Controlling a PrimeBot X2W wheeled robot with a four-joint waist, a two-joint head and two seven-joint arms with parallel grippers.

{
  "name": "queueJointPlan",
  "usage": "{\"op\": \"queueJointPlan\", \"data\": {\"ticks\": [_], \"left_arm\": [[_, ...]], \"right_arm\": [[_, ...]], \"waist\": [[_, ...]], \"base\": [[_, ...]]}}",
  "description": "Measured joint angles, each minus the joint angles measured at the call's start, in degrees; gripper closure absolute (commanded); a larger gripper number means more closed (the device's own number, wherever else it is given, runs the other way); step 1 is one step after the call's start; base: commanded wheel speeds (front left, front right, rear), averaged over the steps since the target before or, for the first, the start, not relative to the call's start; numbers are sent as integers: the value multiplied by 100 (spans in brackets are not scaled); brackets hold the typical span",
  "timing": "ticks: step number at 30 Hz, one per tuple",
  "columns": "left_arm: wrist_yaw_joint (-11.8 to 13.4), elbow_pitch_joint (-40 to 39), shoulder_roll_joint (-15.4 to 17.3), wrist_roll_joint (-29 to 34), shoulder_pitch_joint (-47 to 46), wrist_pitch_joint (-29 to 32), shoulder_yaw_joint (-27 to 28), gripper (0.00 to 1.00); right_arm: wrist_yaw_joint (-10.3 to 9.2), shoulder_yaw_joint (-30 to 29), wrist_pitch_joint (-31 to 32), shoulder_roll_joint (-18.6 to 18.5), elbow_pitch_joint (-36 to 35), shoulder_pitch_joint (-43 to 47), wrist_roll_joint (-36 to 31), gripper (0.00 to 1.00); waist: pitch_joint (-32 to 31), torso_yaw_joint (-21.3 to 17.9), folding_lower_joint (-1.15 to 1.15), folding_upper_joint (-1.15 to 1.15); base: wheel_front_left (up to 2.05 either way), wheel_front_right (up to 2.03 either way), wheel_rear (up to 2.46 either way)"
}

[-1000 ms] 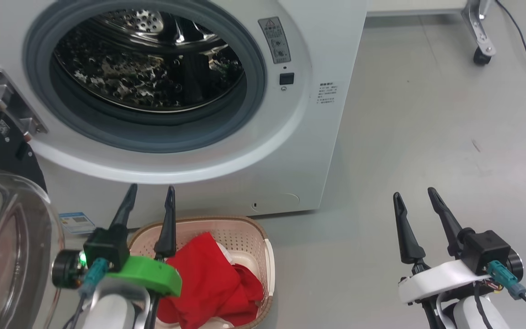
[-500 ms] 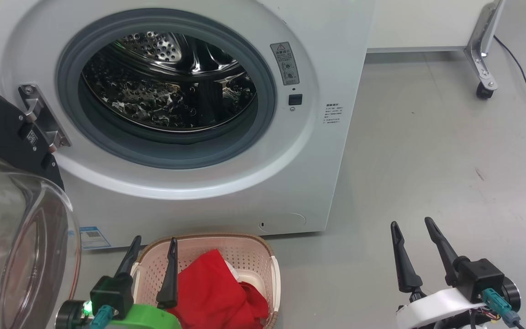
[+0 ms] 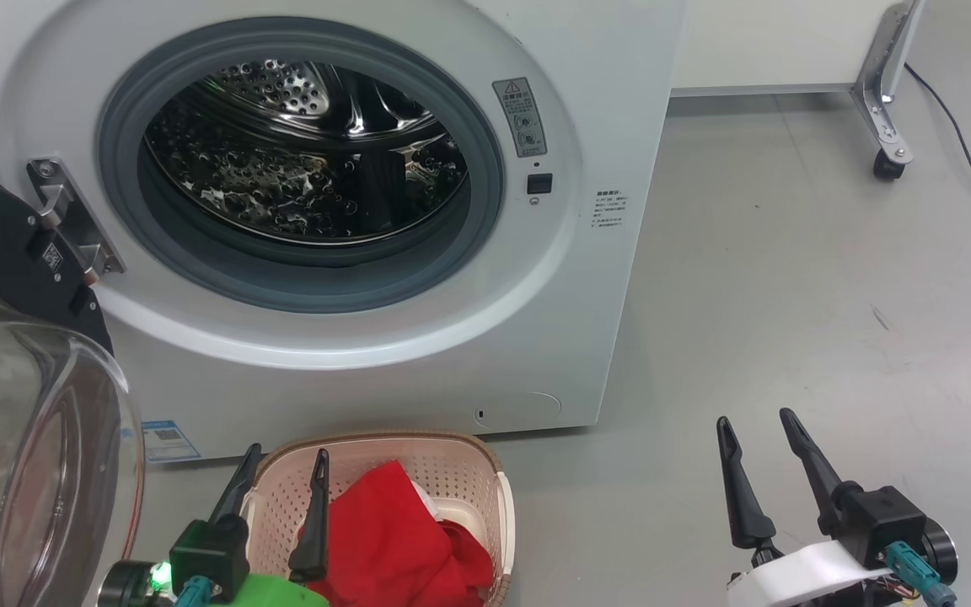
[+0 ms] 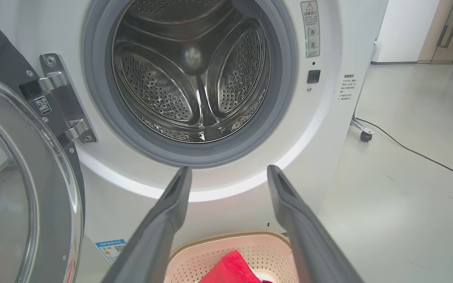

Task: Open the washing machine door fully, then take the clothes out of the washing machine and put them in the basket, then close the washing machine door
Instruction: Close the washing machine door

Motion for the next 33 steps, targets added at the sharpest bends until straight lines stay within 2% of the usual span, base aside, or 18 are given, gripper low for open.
{"op": "queueJointPlan", "data": {"ticks": [33], "left_arm": [[90,-370,27,226,218,393,-79,0]], "right_arm": [[-67,85,0,2,-31,110,-1,0]], "waist": [[-127,0,0,0]], "base": [[-8,12,-5]]}}
